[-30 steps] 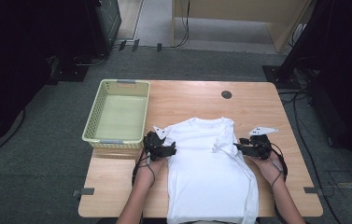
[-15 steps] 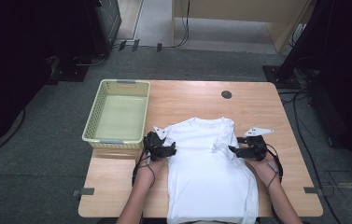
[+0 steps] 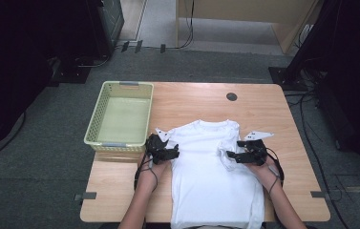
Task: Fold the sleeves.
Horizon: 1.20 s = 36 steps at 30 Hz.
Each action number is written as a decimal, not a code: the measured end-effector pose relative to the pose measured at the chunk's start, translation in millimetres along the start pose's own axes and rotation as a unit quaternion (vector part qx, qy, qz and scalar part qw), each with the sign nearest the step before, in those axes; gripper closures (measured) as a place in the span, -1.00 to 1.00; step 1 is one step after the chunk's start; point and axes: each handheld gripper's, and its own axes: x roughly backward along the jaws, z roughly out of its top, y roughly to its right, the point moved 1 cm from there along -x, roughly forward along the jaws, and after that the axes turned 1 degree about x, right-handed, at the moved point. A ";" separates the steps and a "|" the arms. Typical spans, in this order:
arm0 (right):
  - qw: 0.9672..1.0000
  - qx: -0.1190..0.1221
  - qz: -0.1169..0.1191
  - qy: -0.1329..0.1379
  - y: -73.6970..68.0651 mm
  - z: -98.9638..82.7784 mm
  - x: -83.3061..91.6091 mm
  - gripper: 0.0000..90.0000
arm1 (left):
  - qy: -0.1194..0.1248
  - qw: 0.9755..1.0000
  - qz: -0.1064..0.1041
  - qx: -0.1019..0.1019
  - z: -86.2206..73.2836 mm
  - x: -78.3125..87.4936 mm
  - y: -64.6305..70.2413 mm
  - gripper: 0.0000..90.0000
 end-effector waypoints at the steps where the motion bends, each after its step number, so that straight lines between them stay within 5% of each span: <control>1: 1.000 0.000 -0.003 0.000 0.5 -0.2 0.1 -0.39 | 0.002 1.000 -0.003 0.001 0.1 0.2 0.1 -0.54; 36: 0.998 -0.021 -0.059 0.009 14.4 -6.9 5.6 -0.41 | 0.007 1.000 -0.003 0.000 -0.4 -1.5 0.4 -0.54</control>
